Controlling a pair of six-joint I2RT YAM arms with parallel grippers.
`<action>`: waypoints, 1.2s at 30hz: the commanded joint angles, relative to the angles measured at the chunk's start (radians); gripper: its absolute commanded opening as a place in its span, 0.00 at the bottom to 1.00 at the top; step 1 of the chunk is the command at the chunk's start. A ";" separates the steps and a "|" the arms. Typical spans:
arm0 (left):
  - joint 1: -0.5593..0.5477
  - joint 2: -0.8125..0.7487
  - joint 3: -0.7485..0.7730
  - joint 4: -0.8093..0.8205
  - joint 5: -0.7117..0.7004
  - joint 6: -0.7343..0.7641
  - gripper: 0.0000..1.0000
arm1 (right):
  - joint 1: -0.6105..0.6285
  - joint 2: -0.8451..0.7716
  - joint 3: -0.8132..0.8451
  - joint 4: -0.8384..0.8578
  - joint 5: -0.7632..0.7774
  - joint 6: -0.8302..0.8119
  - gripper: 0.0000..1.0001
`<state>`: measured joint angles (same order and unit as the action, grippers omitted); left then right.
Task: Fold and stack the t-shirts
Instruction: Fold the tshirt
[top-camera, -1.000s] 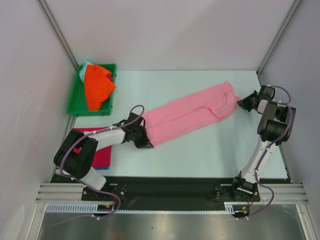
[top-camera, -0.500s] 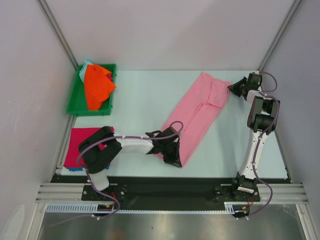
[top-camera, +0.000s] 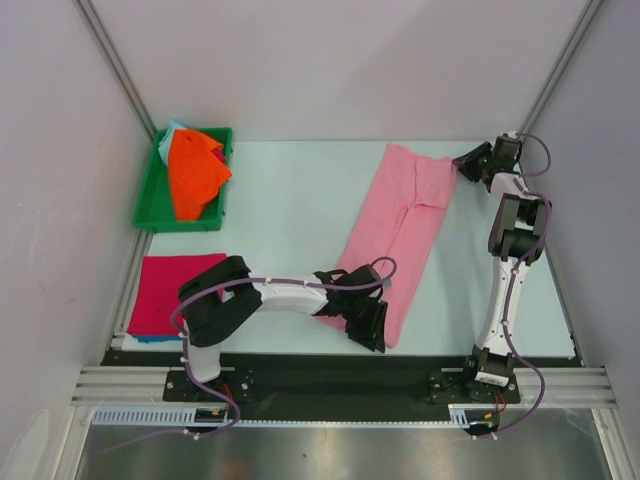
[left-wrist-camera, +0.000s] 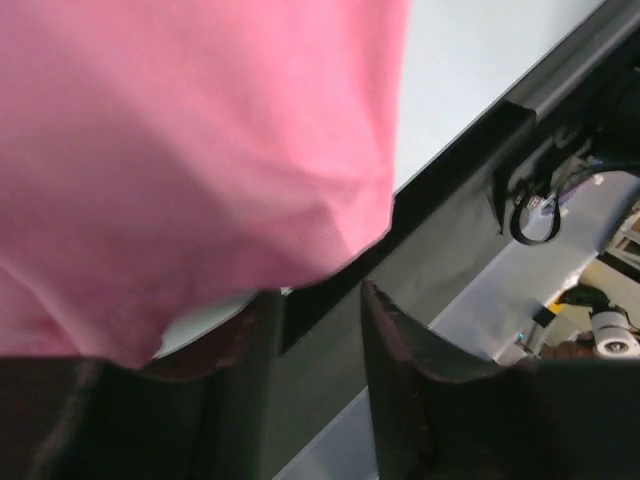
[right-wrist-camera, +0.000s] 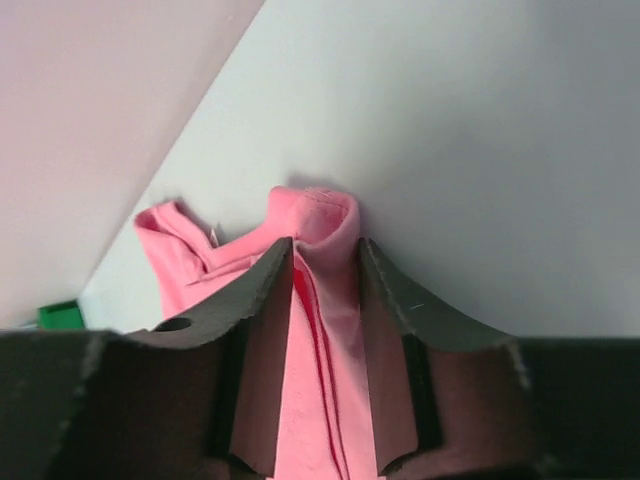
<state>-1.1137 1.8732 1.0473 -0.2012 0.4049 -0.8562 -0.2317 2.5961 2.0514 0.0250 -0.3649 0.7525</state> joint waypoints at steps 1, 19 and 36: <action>-0.011 -0.081 0.066 -0.102 0.061 0.094 0.45 | -0.006 0.009 0.099 -0.210 0.069 -0.094 0.38; 0.528 -0.528 -0.016 -0.412 0.086 0.431 0.68 | 0.046 -0.871 -0.653 -0.605 0.077 -0.229 0.58; 0.608 -0.312 -0.265 -0.179 0.210 0.454 0.61 | 0.689 -1.745 -1.603 -0.498 -0.018 0.227 0.56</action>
<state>-0.5098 1.5497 0.7971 -0.4496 0.5652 -0.4343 0.3988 0.9260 0.4984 -0.5606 -0.3908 0.8303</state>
